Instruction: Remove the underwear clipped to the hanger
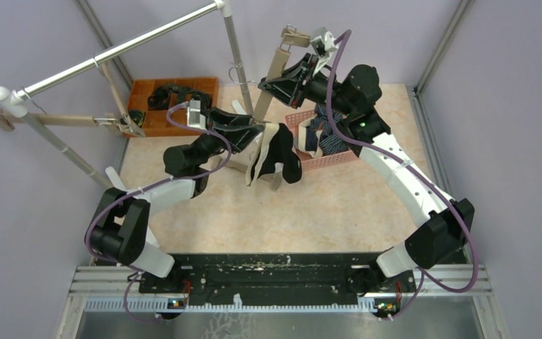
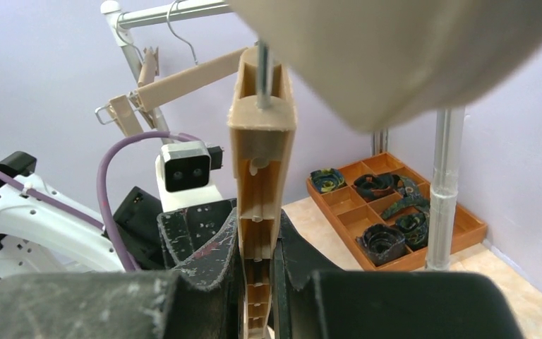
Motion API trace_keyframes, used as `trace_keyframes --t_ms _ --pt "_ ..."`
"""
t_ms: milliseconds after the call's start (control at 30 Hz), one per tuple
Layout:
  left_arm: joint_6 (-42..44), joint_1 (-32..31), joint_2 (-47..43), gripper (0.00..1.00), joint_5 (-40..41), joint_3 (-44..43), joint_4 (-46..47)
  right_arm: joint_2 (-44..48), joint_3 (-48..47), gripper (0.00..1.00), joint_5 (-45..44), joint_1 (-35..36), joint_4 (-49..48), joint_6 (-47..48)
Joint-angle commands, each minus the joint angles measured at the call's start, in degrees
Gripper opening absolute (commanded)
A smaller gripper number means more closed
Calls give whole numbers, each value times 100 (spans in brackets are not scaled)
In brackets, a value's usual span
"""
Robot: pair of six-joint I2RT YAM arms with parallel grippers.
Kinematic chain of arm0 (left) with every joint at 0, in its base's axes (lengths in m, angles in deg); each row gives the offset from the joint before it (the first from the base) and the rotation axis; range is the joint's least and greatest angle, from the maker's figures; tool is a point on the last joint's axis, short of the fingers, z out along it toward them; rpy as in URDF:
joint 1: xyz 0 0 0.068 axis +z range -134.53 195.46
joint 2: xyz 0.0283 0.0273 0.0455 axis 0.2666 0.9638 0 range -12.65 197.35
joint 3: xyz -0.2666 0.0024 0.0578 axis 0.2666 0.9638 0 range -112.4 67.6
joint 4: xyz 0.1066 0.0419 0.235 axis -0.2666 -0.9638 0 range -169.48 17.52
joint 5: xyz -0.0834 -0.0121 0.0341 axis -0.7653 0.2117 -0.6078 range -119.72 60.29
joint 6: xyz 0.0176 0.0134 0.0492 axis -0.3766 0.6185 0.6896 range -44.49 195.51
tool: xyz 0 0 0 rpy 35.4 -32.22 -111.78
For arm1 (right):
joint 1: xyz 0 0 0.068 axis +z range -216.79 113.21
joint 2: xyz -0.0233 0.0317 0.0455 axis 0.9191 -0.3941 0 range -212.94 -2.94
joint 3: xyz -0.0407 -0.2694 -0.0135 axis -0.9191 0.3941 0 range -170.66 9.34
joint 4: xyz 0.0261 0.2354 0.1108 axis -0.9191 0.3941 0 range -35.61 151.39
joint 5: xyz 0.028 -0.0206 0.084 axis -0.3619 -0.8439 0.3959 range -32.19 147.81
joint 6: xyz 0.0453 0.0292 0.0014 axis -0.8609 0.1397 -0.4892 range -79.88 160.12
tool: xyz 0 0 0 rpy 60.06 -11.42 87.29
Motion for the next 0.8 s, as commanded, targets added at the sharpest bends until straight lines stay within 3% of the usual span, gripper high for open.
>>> trace_keyframes --t_ms 0,33,67,167,200,267,300,333,533,767 --pt "110 29 63 32 0 -269 1430 196 -164 0 8 35 -535 -148" --pt "96 20 77 7 42 -260 1430 196 -156 0 6 34 -557 -157" --pt "83 21 79 0 97 -228 1430 196 -155 0 9 31 -543 -152" --pt "-2 19 11 0 -13 -245 1418 209 -171 0 9 31 -477 -131" --pt "-45 22 -44 2 -72 -261 1384 213 -169 0 2 34 -455 -121" --pt "-56 24 -212 48 -154 -256 1099 222 -169 0 10 33 -453 -110" --pt "24 22 -343 59 -220 -264 836 220 -160 0 5 37 -441 -109" --pt "170 12 -486 62 -299 -284 477 222 -156 0 9 37 -448 -112" --pt "1924 -253 -1541 68 -127 -431 -2076 168 -95 0 121 61 -635 -274" --pt "1977 -363 -1418 62 -71 -579 -2142 66 -180 0 291 163 -689 -309"
